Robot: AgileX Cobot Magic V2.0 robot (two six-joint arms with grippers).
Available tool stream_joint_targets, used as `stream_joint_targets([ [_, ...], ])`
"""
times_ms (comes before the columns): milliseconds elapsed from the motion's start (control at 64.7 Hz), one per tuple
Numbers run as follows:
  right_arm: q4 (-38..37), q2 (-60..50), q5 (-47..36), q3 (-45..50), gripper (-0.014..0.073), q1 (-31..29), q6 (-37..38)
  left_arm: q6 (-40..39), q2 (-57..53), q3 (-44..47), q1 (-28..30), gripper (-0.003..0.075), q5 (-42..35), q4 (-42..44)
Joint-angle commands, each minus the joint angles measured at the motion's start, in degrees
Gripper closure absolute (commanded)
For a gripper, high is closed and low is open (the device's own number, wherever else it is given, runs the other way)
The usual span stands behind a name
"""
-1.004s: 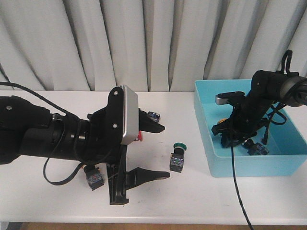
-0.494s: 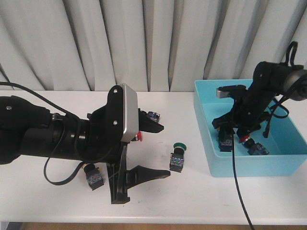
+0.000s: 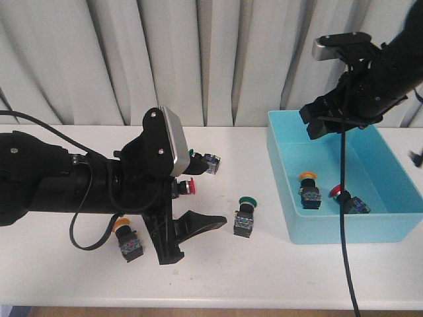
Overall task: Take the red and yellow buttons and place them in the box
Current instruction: 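Open the right gripper and lift it out of the box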
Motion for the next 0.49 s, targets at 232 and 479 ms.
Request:
stream_joint_targets([
  [232, -0.8, -28.4, -17.4, 30.2, 0.0221, 0.4, 1.8, -10.8, -1.5, -1.3, -0.2, 0.0135, -0.3, -2.1],
  [479, -0.8, -47.1, -19.6, 46.4, 0.0221, 0.4, 1.9, -10.7, -1.5, -1.3, -0.2, 0.0135, -0.3, -2.1],
])
